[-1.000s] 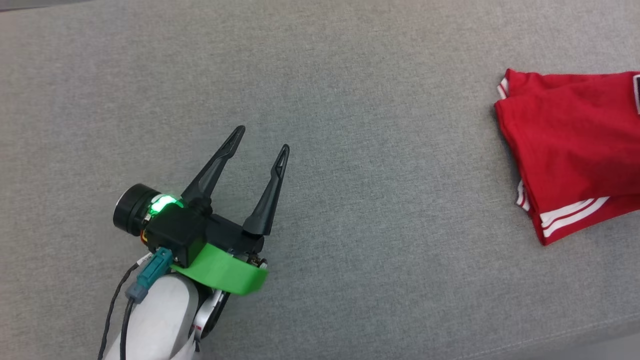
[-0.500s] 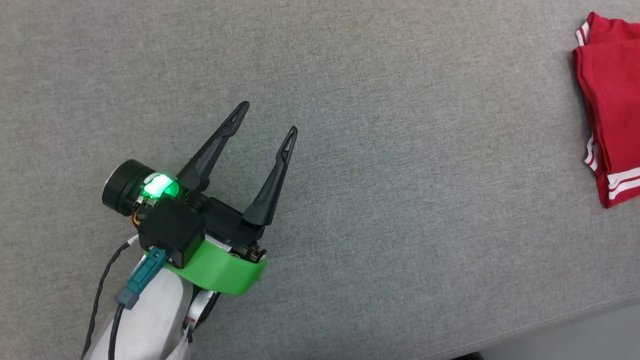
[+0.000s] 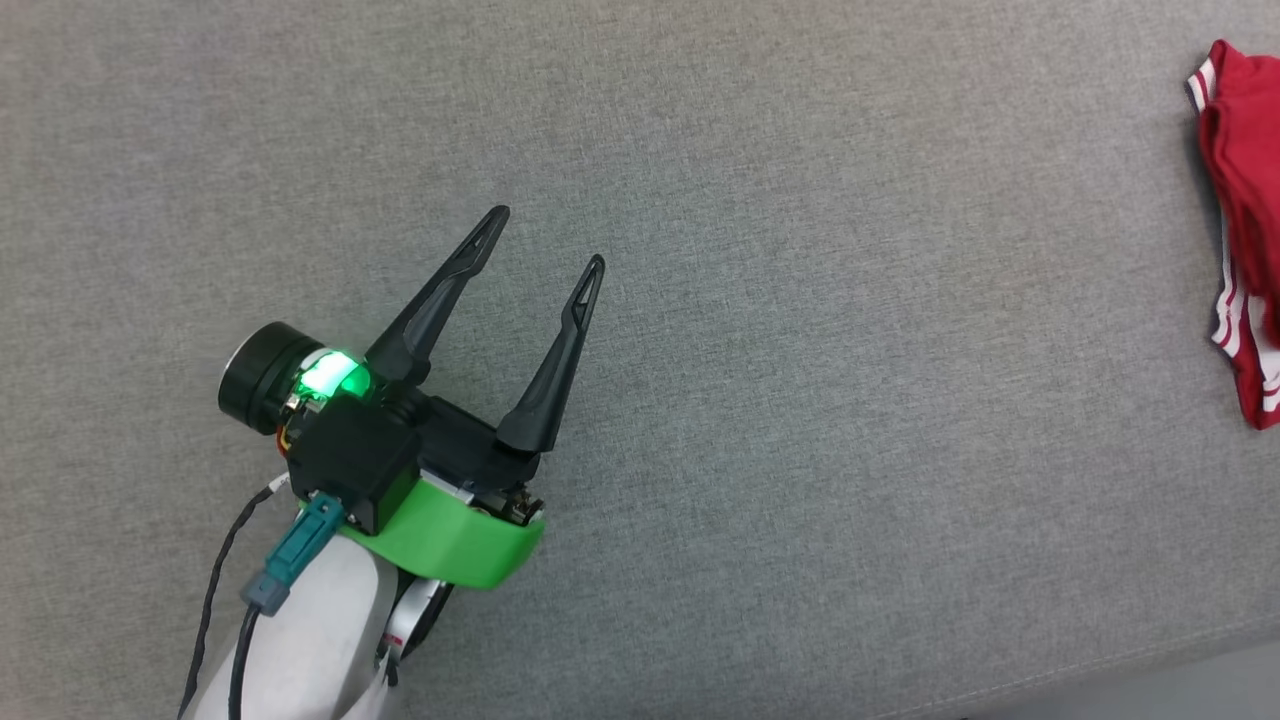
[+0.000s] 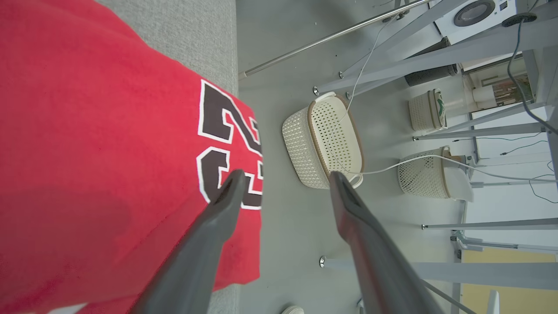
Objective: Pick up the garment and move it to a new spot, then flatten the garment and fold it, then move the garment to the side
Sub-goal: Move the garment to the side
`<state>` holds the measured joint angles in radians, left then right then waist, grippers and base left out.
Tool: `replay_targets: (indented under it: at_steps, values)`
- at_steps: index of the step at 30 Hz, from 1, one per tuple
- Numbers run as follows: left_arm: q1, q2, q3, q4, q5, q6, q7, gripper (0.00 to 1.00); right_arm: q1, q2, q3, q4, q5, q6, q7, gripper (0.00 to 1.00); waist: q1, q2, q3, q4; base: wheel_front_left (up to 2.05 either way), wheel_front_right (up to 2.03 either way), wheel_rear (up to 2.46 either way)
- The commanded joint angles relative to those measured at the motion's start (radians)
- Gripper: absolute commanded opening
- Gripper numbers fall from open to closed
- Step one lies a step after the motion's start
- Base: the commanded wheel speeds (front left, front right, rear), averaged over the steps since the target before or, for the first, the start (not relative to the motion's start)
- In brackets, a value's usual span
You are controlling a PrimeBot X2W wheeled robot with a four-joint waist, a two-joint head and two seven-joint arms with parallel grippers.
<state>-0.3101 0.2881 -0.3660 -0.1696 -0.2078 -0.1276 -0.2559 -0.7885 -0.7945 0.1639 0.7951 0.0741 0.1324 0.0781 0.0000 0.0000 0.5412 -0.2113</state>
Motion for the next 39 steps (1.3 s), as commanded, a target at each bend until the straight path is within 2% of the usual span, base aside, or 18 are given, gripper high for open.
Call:
replay_targets:
  at_steps: [1, 4, 5, 9, 18, 25, 29, 39]
  values:
    - [-0.001, -0.007, 0.005, 0.005, -0.005, -0.003, -0.006, 1.00, -0.014, 0.008, -0.007, 0.005, -0.016, -0.002, -0.015, 1.00, 0.0000, 0.0000, -0.025, 0.012, 0.00, 0.00, 0.00]
    - [0.010, -0.026, 0.019, 0.019, -0.016, -0.003, -0.006, 1.00, -0.008, 0.024, -0.016, 0.003, -0.024, -0.002, -0.032, 1.00, 0.0000, 0.0000, -0.063, 0.021, 0.00, 0.00, 0.00]
    - [0.025, -0.044, 0.037, 0.038, -0.028, -0.003, -0.006, 1.00, 0.000, 0.046, -0.022, -0.018, -0.016, -0.002, -0.059, 1.00, 0.0000, 0.0000, -0.111, 0.032, 0.00, 0.00, 0.00]
    - [0.058, -0.068, 0.073, 0.072, -0.042, -0.003, -0.006, 1.00, 0.016, 0.080, -0.015, -0.073, 0.026, -0.002, -0.111, 1.00, 0.0000, 0.0000, -0.186, 0.051, 0.00, 0.00, 0.00]
    - [0.131, -0.121, 0.164, 0.142, -0.058, -0.003, -0.006, 1.00, 0.130, 0.190, -0.009, -0.315, 0.189, -0.002, -0.207, 1.00, 0.0000, 0.0000, -0.316, 0.106, 0.00, 0.00, 0.00]
    - [0.178, -0.157, 0.221, 0.188, -0.066, -0.003, -0.006, 1.00, 0.304, 0.327, -0.081, -0.514, 0.278, -0.002, -0.264, 1.00, 0.0000, 0.0000, -0.378, 0.148, 0.00, 0.00, 0.00]
    - [0.200, -0.174, 0.245, 0.211, -0.057, -0.003, -0.006, 1.00, 0.418, 0.403, -0.115, -0.603, 0.285, -0.002, -0.284, 1.00, 0.0000, 0.0000, -0.407, 0.174, 0.00, 0.00, 0.00]
    - [0.260, -0.210, 0.293, 0.285, -0.041, -0.003, -0.006, 1.00, 0.659, 0.587, -0.164, -0.689, 0.266, -0.002, -0.321, 1.00, 0.0000, 0.0000, -0.453, 0.225, 0.00, 0.00, 0.00]
